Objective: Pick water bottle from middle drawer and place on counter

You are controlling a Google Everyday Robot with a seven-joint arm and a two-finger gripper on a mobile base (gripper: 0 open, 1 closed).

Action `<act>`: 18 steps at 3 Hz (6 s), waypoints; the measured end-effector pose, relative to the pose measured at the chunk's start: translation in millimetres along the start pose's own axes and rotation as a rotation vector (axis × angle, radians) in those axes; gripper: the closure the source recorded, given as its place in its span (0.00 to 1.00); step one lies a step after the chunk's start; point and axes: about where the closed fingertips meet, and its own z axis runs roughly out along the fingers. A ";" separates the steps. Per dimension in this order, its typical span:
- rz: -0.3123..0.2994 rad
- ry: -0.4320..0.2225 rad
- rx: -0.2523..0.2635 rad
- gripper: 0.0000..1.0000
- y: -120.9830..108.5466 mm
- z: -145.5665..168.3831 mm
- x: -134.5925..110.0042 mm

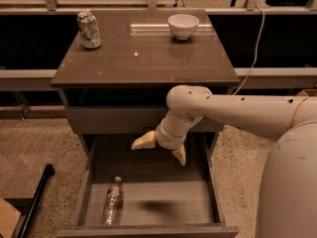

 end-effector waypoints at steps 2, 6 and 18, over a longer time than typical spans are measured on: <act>-0.053 0.041 -0.034 0.00 40.2 53.1 7.2; 0.023 0.097 -0.041 0.00 99.2 165.5 14.2; 0.170 -0.133 -0.167 1.00 41.0 52.4 43.4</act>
Offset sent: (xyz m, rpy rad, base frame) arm -0.0016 0.0988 -0.0497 0.0664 -0.0139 0.1113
